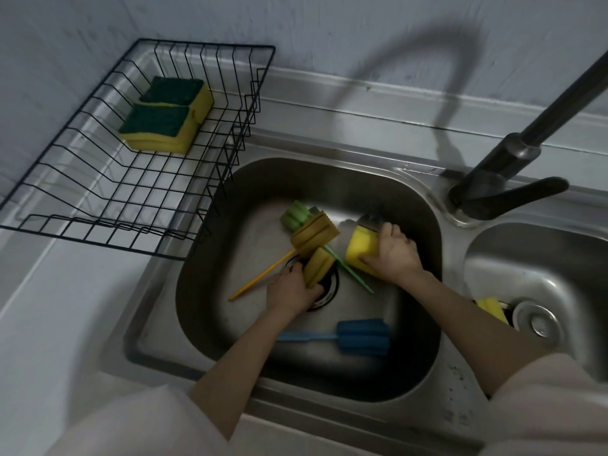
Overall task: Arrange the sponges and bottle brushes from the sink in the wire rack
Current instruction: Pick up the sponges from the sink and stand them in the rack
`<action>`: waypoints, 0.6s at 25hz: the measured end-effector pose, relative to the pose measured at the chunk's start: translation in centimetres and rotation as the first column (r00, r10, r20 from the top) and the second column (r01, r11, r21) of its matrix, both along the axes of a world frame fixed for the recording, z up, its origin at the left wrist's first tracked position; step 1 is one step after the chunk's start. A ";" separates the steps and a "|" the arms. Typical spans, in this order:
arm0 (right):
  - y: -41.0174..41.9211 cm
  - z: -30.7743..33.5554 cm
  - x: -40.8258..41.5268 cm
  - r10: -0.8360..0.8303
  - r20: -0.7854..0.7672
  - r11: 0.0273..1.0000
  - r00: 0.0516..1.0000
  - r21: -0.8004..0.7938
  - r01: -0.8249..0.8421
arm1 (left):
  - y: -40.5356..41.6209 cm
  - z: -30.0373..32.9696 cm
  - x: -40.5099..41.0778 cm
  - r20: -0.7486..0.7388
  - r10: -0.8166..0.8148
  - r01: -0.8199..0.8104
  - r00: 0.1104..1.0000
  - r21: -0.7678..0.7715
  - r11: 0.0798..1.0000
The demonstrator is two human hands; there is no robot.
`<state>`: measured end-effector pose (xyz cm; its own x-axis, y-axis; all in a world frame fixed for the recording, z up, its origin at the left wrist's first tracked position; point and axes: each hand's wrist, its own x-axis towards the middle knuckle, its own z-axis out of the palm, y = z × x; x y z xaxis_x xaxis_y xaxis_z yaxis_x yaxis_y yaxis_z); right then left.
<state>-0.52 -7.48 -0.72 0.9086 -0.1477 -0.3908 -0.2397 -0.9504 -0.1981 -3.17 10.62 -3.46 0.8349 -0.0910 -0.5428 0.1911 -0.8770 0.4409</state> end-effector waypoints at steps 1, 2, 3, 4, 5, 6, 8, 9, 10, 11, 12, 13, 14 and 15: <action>0.1 0.3 -0.2 -0.040 0.014 0.998 0.999 0.056 0.039 | 0.0 0.3 0.0 -0.014 0.037 -0.038 0.999 -0.051 0.998; 0.2 0.6 -0.3 -0.085 0.020 0.989 0.996 0.119 0.082 | 0.0 0.7 0.0 -0.034 0.079 -0.083 0.996 -0.108 0.991; 0.3 0.9 -0.4 -0.123 0.023 0.977 0.992 0.176 0.117 | 0.1 1.0 0.0 -0.049 0.119 -0.126 0.992 -0.159 0.979; 0.5 1.2 -0.5 -0.151 0.024 0.965 0.988 0.220 0.142 | 0.1 1.4 -0.1 -0.063 0.152 -0.162 0.986 -0.200 0.966; 0.7 1.5 -0.7 -0.167 0.028 0.954 0.986 0.255 0.154 | 0.1 1.8 -0.2 -0.069 0.181 -0.192 0.981 -0.240 0.952; 1.0 1.8 -0.9 -0.180 0.036 0.945 0.983 0.285 0.162 | 0.1 2.3 -0.5 -0.073 0.209 -0.221 0.975 -0.275 0.936; 1.7 2.8 -1.4 -0.203 0.058 0.924 0.978 0.341 0.171 | 0.2 3.9 -1.1 -0.054 0.247 -0.250 0.967 -0.341 0.906; 2.0 3.1 -1.5 -0.210 0.067 0.914 0.975 0.368 0.172 | 0.1 4.5 -1.2 -0.032 0.257 -0.250 0.966 -0.380 0.891; 2.3 3.5 -1.6 -0.203 0.085 0.907 0.975 0.391 0.155 | 0.1 5.0 -1.3 -0.005 0.268 -0.246 0.963 -0.417 0.875; 2.7 4.1 -1.9 -0.183 0.109 0.900 0.977 0.417 0.122 | 0.2 5.6 -1.5 0.025 0.292 -0.250 0.956 -0.448 0.858; 2.9 4.7 -2.0 -0.166 0.127 0.888 0.978 0.451 0.093 | 0.3 6.3 -1.5 0.034 0.330 -0.278 0.943 -0.461 0.843; 3.1 5.3 -2.0 -0.152 0.140 0.868 0.978 0.492 0.065 | 0.4 7.0 -1.4 0.033 0.376 -0.317 0.926 -0.472 0.823; 3.3 6.0 -2.1 -0.145 0.153 0.841 0.978 0.540 0.040 | 0.6 7.4 -1.3 0.023 0.416 -0.353 0.909 -0.487 0.799; 3.5 6.9 -2.2 -0.146 0.166 0.804 0.975 0.595 0.019 | 0.9 8.0 -1.1 0.018 0.442 -0.372 0.897 -0.508 0.777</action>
<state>-2.75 -4.00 6.15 0.9692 -0.0258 -0.2449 -0.2086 -0.6147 -0.7607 -4.31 11.51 4.53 0.9121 0.0542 -0.4063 0.3928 -0.3990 0.8285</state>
